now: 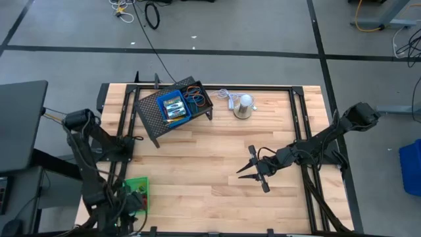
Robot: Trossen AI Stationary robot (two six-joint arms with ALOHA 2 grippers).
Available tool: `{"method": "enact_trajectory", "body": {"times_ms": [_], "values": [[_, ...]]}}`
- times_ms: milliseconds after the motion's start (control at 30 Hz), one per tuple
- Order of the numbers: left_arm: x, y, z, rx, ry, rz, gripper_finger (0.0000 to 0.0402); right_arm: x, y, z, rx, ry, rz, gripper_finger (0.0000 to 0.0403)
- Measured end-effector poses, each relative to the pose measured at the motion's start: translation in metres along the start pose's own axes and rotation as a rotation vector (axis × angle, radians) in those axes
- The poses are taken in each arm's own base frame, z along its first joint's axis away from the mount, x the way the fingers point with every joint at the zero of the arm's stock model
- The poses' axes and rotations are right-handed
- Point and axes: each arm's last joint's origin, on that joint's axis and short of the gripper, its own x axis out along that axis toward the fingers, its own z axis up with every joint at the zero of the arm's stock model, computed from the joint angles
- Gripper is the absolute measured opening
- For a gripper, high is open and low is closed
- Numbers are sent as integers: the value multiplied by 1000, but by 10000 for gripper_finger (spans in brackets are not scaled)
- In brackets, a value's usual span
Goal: Pick & Place Office Desk Supplies
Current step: Put the green bin with spiral keychain on the shelf
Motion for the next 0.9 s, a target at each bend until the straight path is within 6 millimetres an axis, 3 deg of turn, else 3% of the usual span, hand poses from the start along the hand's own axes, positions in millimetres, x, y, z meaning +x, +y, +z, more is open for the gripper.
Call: {"method": "enact_trajectory", "body": {"times_ms": [267, 533, 900], "values": [[20, 1, -2, -52, 111, 185, 217, 0, 0, -2, -30, 24, -14, 96], [32, 1, 2, -74, 137, 210, 255, 0, 0, -2, -36, 26, -14, 96], [62, 3, -5, -63, 139, 303, 240, 0, 0, -2, -37, 27, -26, 96]]}}
